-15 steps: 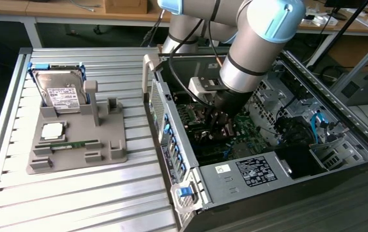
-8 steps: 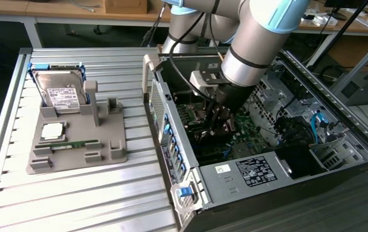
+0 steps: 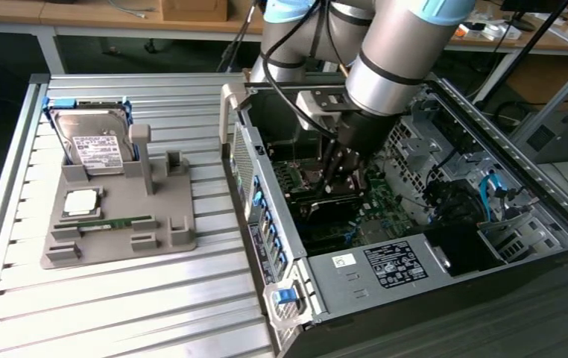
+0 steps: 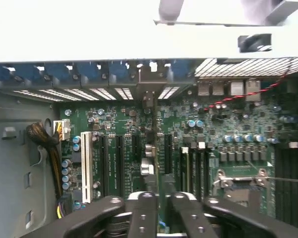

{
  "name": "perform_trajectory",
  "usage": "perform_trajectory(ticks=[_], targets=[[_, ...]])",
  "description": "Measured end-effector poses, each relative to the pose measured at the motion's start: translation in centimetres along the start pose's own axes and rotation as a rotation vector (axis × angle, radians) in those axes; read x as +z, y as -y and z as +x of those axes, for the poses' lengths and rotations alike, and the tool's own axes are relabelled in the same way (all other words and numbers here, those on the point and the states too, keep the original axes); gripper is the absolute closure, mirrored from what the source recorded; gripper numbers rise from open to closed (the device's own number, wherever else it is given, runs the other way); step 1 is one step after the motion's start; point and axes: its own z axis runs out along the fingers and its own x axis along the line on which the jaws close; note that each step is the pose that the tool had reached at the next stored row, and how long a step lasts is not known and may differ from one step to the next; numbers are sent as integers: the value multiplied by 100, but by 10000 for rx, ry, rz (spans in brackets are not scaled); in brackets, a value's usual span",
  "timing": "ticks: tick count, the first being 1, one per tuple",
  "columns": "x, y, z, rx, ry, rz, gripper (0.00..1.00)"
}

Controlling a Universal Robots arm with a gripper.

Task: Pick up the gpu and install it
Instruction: 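Insert the gpu into the slot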

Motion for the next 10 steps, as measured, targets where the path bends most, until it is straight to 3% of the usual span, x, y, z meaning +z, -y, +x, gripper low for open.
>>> perform_trajectory(ticks=[2, 4, 10], targets=[[-12, -1, -2, -2, 18, 0, 89], [-15, 41, -3, -1, 20, -16, 89], [-22, 360, -7, 0, 24, -281, 89]])
